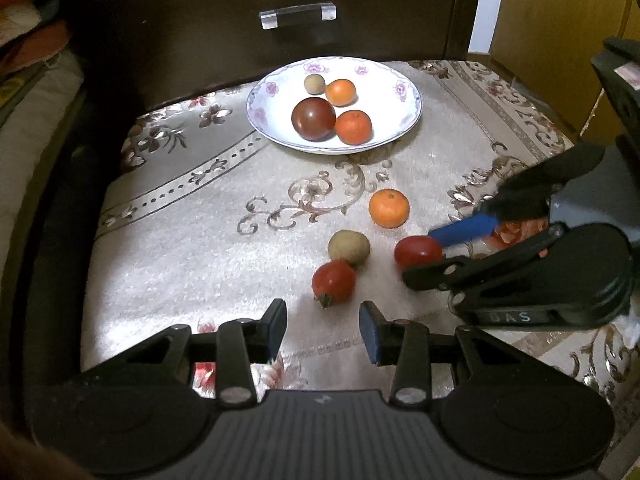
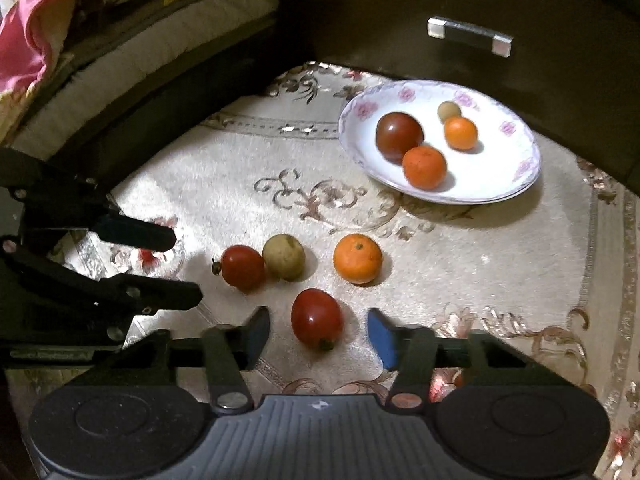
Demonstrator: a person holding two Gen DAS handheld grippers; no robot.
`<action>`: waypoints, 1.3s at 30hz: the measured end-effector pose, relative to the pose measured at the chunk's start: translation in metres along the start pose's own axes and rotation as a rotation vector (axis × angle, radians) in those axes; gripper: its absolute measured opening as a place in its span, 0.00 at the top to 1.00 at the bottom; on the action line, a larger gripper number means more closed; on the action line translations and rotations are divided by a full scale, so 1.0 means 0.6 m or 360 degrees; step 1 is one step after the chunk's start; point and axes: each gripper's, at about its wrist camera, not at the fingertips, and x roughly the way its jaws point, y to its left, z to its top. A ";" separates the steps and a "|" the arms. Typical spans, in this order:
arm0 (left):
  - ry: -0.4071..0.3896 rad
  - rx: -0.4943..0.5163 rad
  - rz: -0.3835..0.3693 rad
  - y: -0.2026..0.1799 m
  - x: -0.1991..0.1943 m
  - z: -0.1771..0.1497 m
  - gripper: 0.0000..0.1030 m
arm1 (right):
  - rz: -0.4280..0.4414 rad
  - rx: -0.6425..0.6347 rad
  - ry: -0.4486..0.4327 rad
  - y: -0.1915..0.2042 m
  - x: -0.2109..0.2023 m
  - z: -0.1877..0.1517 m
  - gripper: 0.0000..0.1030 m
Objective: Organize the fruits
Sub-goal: 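Move both tools back toward the red tomatoes on the cloth, then grasp a red tomato with the left tool while the right tool grasps another red tomato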
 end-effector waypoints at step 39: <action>-0.0004 0.0010 0.0014 -0.017 0.061 0.011 0.62 | -0.0018 0.0010 0.0035 -0.019 -0.004 -0.014 0.65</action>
